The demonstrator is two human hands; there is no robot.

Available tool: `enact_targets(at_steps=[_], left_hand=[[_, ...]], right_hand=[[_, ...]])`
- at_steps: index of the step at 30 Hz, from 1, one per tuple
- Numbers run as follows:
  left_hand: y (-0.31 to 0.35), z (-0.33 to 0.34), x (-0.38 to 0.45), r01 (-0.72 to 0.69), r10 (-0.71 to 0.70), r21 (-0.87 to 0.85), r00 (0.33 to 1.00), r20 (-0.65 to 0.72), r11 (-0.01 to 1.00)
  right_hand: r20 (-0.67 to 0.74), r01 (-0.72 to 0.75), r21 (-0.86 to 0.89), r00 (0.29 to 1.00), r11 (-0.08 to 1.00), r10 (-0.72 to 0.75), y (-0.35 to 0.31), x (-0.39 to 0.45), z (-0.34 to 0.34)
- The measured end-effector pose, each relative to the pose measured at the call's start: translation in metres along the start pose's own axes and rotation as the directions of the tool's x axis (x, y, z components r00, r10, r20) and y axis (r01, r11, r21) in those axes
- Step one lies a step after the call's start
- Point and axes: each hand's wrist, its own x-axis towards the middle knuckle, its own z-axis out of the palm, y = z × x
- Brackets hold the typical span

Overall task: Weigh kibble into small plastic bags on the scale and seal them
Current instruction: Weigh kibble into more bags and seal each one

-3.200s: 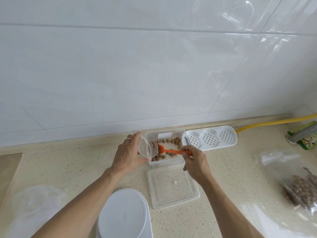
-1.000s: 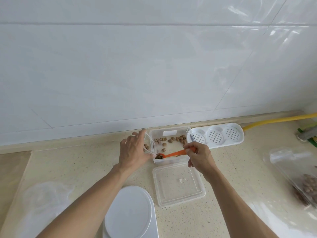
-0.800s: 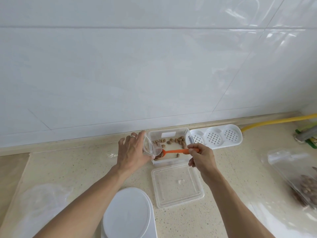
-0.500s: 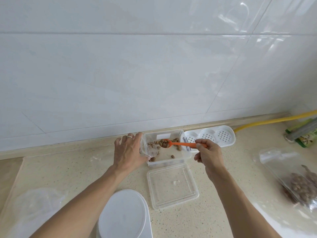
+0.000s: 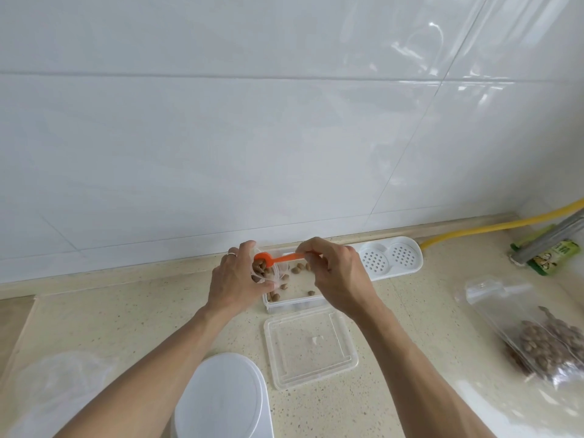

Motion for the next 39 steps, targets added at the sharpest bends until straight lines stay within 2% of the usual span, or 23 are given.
enact_targets(at_steps=[3, 7, 13, 15, 17, 20, 23, 25, 29, 32, 39], left_hand=[[-0.001, 0.001, 0.0, 0.017, -0.016, -0.055, 1.0, 0.011, 0.998], [-0.004, 0.005, 0.0, 0.068, -0.067, -0.145, 0.998, 0.014, 0.987], [-0.013, 0.009, -0.004, 0.071, -0.072, -0.141, 0.997, -0.006, 0.987], [-0.016, 0.011, -0.006, 0.068, -0.071, -0.142, 0.997, -0.017, 0.987], [-0.02, 0.013, -0.006, 0.059, -0.064, -0.136, 0.998, -0.029, 0.989], [-0.024, 0.015, -0.008, 0.046, -0.048, -0.102, 0.999, -0.02, 0.994], [-0.029, 0.018, -0.01, 0.029, -0.03, -0.083, 0.999, -0.018, 0.996], [-0.03, 0.02, -0.009, 0.026, -0.028, -0.085, 0.999, -0.019, 0.996], [-0.03, 0.021, -0.006, 0.023, -0.024, -0.053, 0.999, -0.023, 0.998], [-0.032, 0.022, -0.006, 0.015, -0.016, -0.044, 0.999, -0.034, 0.999], [-0.037, 0.025, -0.007, -0.007, 0.008, 0.01, 0.998, -0.067, 1.0]], right_hand=[[0.02, 0.012, -0.012, 1.0, 1.0, -0.011, 0.0, -0.001, -0.005], [-0.086, -0.004, 0.054, 0.996, 0.999, 0.009, 0.006, -0.003, -0.006], [-0.213, -0.162, 0.35, 0.945, 0.922, 0.247, 0.015, -0.003, -0.011], [-0.238, -0.21, 0.365, 0.921, 0.907, 0.309, 0.027, -0.003, -0.006], [-0.247, -0.27, 0.284, 0.906, 0.92, 0.342, 0.045, -0.004, 0.002], [-0.172, -0.332, 0.098, 0.923, 0.938, 0.345, 0.073, -0.01, 0.015], [-0.144, -0.336, 0.022, 0.931, 0.942, 0.335, 0.092, -0.016, 0.029], [-0.096, -0.312, 0.019, 0.945, 0.95, 0.312, 0.097, -0.016, 0.037], [0.095, -0.252, 0.065, 0.965, 0.965, 0.246, 0.092, -0.008, 0.045], [0.197, -0.3, 0.102, 0.941, 0.948, 0.276, 0.091, 0.0, 0.039], [0.243, -0.475, 0.185, 0.87, 0.86, 0.428, 0.093, 0.005, 0.036]])
